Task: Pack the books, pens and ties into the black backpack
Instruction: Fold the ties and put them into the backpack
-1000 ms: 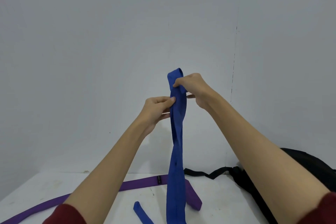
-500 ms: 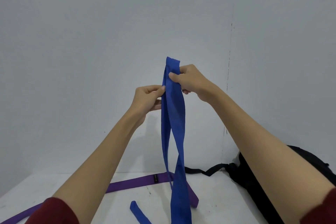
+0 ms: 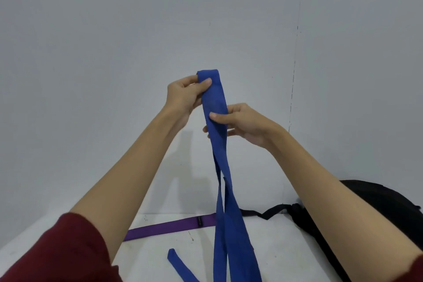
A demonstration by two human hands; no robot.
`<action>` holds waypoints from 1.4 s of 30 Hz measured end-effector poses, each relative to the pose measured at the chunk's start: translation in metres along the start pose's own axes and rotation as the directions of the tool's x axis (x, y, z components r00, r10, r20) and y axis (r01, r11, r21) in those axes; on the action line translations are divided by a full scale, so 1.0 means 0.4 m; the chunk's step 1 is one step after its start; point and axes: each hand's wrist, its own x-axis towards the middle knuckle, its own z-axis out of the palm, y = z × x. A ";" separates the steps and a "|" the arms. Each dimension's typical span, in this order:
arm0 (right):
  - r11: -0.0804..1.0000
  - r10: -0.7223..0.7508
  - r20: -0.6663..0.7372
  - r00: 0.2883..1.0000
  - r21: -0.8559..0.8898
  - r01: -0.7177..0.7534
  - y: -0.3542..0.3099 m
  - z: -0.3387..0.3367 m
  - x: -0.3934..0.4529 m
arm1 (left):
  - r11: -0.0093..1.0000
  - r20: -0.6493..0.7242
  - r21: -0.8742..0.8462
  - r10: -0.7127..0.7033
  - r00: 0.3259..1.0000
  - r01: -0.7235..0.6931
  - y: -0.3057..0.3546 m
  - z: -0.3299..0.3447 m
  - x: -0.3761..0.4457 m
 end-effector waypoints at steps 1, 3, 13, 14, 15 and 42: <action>0.998 -0.026 -0.037 0.999 0.055 0.028 -0.002 0.005 0.003 | 0.999 0.006 0.018 -0.029 1.000 0.029 0.001 -0.003 0.003; 0.990 -0.051 -0.204 0.978 0.120 0.076 -0.016 0.010 0.019 | 0.987 0.109 0.060 -0.152 0.982 0.146 -0.012 -0.017 -0.008; 0.991 -0.026 -0.444 0.896 0.108 0.082 -0.075 0.008 0.087 | 0.961 0.265 0.239 -0.202 0.943 0.139 -0.116 -0.018 -0.080; 0.995 -0.021 -0.457 0.889 0.080 0.064 -0.074 -0.002 0.095 | 0.969 0.280 0.194 -0.203 0.938 0.152 -0.105 -0.017 -0.072; 0.997 -0.008 -0.464 0.886 0.059 0.040 -0.070 -0.012 0.098 | 0.974 0.303 0.149 -0.209 0.930 0.171 -0.093 -0.017 -0.066; 0.984 0.007 -0.268 0.963 -0.172 -0.055 0.020 0.057 0.071 | 0.552 0.204 -0.543 -0.644 0.737 0.633 -0.190 -0.051 -0.106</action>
